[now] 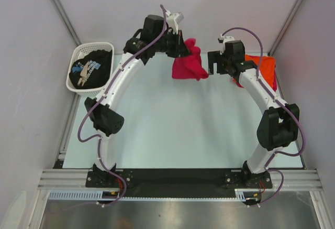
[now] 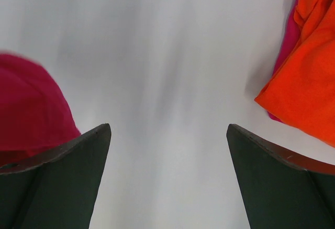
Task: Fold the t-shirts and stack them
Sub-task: Move the tshirt to the center of the board
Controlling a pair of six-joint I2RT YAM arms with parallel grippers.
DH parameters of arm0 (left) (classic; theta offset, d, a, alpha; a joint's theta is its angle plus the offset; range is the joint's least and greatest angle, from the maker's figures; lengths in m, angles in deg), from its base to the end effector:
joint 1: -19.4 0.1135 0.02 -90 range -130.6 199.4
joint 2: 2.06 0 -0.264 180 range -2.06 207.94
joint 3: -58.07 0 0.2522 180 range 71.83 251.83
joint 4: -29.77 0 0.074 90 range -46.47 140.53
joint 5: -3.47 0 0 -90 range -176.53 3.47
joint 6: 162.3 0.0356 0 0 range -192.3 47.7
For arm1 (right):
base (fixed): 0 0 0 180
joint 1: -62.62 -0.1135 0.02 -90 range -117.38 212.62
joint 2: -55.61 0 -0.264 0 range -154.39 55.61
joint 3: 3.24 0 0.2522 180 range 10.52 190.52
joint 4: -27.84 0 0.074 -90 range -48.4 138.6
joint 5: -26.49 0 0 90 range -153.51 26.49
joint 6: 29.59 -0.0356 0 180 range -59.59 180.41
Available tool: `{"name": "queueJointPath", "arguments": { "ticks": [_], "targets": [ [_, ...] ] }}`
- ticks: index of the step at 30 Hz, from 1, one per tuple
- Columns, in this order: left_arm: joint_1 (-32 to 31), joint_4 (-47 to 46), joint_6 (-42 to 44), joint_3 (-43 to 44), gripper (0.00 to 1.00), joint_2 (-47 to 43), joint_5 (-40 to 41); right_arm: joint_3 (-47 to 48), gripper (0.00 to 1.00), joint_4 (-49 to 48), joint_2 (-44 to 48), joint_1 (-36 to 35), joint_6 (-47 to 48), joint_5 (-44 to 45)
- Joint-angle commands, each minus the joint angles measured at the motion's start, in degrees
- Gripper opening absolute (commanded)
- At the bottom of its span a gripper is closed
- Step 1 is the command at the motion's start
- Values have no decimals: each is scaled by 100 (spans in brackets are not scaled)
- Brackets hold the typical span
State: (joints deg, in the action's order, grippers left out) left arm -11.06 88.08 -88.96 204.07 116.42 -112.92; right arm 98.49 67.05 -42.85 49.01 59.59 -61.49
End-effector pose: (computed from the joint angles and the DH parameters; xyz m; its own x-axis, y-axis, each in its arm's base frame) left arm 0.3889 -0.2471 0.4079 -0.6473 0.0827 -0.7578 0.6239 0.6287 -0.4643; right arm 0.3884 0.0928 0.3247 -0.5734 -0.1241 -0.8098 -0.1992 0.9799 -0.0091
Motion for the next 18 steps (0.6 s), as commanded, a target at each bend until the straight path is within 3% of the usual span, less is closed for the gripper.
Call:
{"name": "queueJointPath", "arguments": {
  "ticks": [1,2,3,5,6,10,11,12,18],
  "targets": [
    [66,-359,-521,60,0,-403,-605,133,100,-23,2,-28,64,26],
    [136,-551,-705,-501,0,-665,-299,151,100,-31,10,-28,64,44],
    [406,-971,-880,-1864,0,-1129,-183,177,100,-23,2,-19,64,35],
    [820,-1387,-1537,-3207,0,-1510,-129,177,100,-32,2,7,64,35],
    [1283,-1493,-1715,-4171,1,-1616,-95,177,100,-40,2,16,64,35],
    [2192,-1038,-2034,-5515,4,-1872,512,107,100,-49,11,16,64,-9],
    [2367,-958,-2008,-5664,24,-1872,591,98,100,-49,10,16,64,-9],
    [2404,-592,-2016,-5666,97,-1855,922,90,100,-49,10,16,64,-61],
    [2326,-509,-1823,-5210,99,-2153,1312,151,100,-49,-33,-45,-102,-454]
  ]
}}
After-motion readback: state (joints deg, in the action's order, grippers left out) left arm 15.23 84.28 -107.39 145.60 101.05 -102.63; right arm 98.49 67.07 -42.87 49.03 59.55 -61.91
